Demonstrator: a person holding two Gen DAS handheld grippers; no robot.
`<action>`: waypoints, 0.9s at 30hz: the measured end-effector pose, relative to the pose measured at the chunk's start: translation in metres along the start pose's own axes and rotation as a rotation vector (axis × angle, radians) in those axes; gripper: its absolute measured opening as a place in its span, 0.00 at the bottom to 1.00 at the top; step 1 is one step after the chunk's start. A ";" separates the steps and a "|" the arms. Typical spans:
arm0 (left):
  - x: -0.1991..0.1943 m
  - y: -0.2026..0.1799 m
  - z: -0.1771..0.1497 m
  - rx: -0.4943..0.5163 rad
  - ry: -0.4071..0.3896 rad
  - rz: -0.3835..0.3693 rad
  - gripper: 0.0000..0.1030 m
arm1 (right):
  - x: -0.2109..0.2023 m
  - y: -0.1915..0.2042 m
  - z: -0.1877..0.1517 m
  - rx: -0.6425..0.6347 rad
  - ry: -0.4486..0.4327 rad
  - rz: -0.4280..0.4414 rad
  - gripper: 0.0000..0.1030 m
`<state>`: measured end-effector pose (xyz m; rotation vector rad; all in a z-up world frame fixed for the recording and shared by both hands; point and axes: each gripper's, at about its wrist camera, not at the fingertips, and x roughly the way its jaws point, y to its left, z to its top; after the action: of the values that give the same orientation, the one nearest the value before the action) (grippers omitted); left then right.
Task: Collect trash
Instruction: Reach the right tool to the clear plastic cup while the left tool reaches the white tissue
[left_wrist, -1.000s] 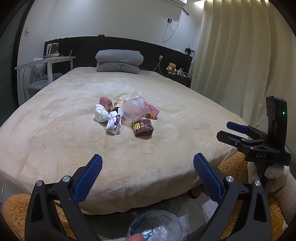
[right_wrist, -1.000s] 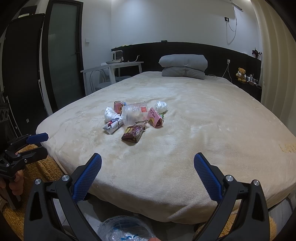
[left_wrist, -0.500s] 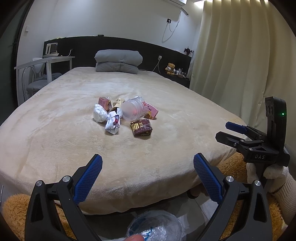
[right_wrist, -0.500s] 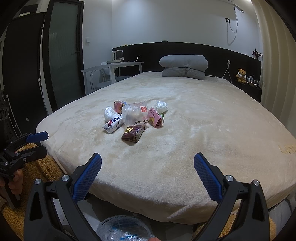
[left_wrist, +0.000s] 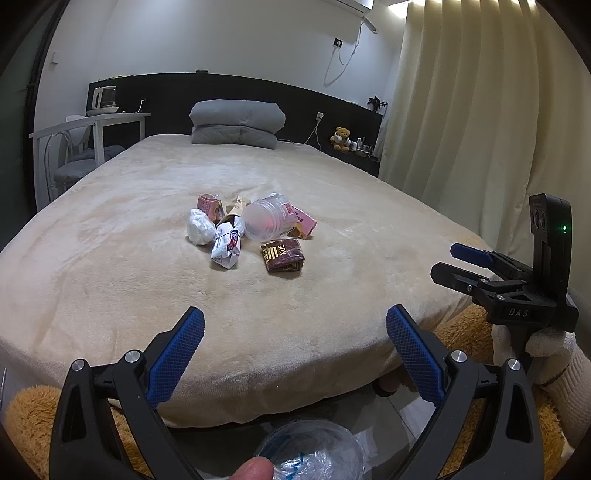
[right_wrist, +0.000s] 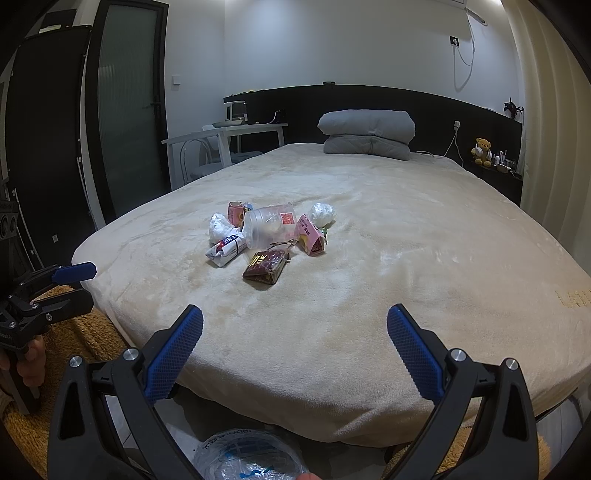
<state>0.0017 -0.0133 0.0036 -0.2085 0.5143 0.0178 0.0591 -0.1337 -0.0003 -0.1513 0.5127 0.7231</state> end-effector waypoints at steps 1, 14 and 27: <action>0.000 0.001 0.000 -0.002 0.000 -0.002 0.94 | 0.000 0.000 0.000 0.000 0.000 0.000 0.96; 0.012 0.021 0.016 -0.081 0.056 -0.053 0.94 | 0.011 -0.002 0.018 -0.006 0.010 0.055 0.96; 0.063 0.059 0.064 -0.052 0.141 -0.011 0.94 | 0.075 -0.007 0.071 -0.039 0.059 0.202 0.96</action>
<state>0.0839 0.0548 0.0156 -0.2652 0.6536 0.0055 0.1393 -0.0731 0.0241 -0.1586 0.5759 0.9281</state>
